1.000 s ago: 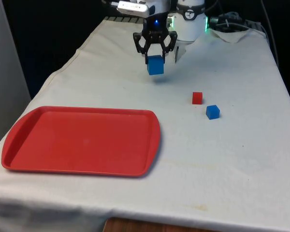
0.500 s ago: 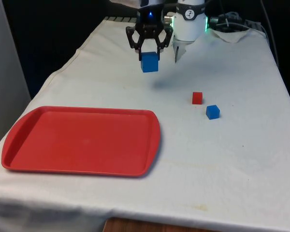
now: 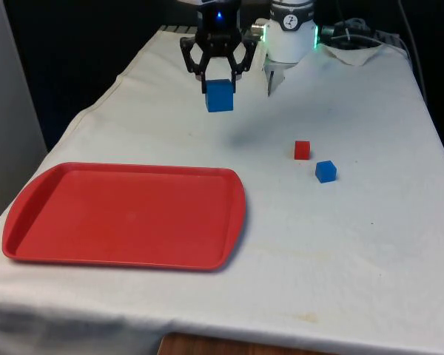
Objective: Pick up the largest block and place it onto the tray.
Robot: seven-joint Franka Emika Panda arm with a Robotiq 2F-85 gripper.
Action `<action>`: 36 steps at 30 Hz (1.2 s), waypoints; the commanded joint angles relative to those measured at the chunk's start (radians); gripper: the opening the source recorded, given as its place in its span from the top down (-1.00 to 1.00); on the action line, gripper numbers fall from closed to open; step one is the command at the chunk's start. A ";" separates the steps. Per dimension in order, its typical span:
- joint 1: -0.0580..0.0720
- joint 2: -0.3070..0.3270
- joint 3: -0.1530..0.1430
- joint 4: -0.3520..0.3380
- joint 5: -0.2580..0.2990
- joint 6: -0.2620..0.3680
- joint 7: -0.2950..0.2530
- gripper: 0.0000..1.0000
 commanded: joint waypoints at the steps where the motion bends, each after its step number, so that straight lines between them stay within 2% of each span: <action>1: -0.004 0.009 0.005 0.022 0.023 -0.016 -0.017 0.95; 6: -0.012 0.050 0.006 0.081 0.059 -0.038 -0.042 0.95; 7: -0.006 0.048 0.000 0.072 0.044 -0.025 -0.029 0.95; 8: -0.015 0.065 0.006 0.101 0.073 -0.044 -0.052 0.95; 15: -0.033 0.133 0.006 0.190 0.133 -0.075 -0.096 0.95; 16: -0.023 0.124 0.000 0.172 0.114 -0.060 -0.080 0.95; 18: -0.038 0.151 0.006 0.213 0.149 -0.083 -0.108 0.95; 23: -0.053 0.205 0.004 0.280 0.197 -0.108 -0.143 0.95; 24: -0.045 0.207 -0.003 0.276 0.191 -0.098 -0.136 0.95; 25: -0.056 0.215 0.004 0.292 0.205 -0.112 -0.150 0.95; 32: -0.077 0.289 -0.004 0.384 0.265 -0.147 -0.191 0.95; 33: -0.065 0.281 -0.012 0.368 0.253 -0.133 -0.181 0.95; 34: -0.079 0.299 -0.005 0.396 0.273 -0.152 -0.196 0.95; 36: -0.085 0.318 -0.008 0.421 0.288 -0.162 -0.206 0.95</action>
